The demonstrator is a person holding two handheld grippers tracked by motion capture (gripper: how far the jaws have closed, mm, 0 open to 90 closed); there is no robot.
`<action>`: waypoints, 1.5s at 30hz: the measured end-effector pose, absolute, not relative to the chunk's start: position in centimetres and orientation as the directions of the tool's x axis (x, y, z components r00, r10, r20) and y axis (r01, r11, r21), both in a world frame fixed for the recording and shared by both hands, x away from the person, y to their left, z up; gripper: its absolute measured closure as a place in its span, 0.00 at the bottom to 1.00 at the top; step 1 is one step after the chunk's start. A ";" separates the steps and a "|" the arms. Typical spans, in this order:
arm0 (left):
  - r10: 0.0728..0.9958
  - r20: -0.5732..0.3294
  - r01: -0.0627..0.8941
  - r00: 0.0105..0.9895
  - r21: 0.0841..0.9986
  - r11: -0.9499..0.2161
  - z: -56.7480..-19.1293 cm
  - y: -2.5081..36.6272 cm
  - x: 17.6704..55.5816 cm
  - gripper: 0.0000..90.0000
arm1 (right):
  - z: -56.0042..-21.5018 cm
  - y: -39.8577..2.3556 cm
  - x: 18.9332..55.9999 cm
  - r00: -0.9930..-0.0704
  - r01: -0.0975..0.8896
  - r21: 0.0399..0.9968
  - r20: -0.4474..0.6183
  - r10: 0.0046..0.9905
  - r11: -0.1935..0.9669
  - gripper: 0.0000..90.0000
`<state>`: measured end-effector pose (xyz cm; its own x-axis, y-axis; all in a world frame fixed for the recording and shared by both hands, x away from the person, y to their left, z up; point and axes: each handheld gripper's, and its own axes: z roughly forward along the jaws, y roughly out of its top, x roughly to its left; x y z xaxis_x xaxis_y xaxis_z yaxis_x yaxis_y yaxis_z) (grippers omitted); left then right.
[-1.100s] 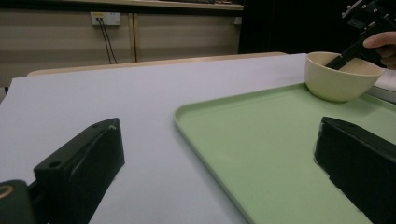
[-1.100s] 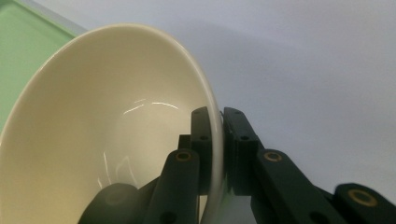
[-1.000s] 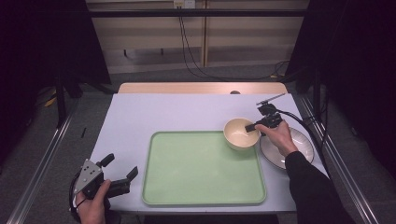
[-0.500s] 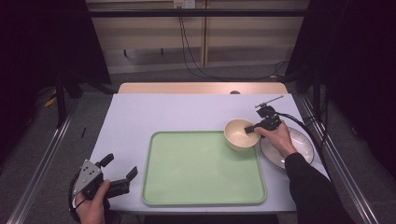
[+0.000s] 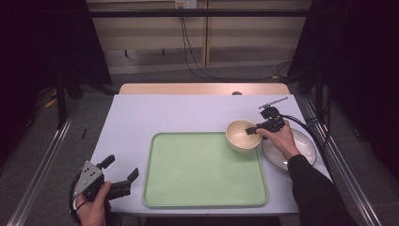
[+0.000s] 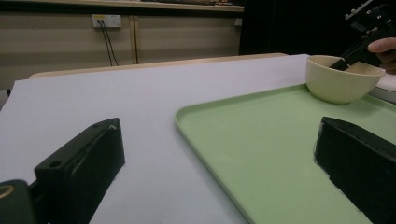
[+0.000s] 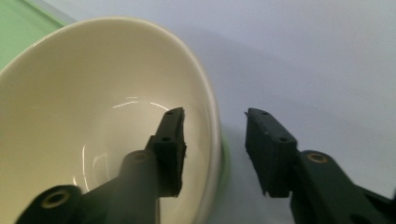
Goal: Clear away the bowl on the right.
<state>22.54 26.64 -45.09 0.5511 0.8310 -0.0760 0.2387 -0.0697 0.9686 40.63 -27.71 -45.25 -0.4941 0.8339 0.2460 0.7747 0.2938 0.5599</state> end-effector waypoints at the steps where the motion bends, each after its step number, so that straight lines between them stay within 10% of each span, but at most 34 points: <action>1: 0.831 -0.075 0.239 0.551 0.968 -0.071 -45.1 26.7 22.5 0.02 | -45.3 -27.8 40.6 -0.498 0.770 0.567 0.247 0.831 0.293 0.58; 15: 0.832 -0.069 0.237 0.551 0.969 -0.076 -45.1 26.6 22.5 0.02 | -45.1 -27.9 40.5 -0.512 0.713 0.645 0.211 0.833 0.275 0.04; 45: 0.832 -0.070 0.241 0.551 0.967 -0.079 -45.1 26.7 22.6 0.02 | -42.4 -30.4 36.6 -0.428 0.570 0.799 0.087 0.900 0.194 0.03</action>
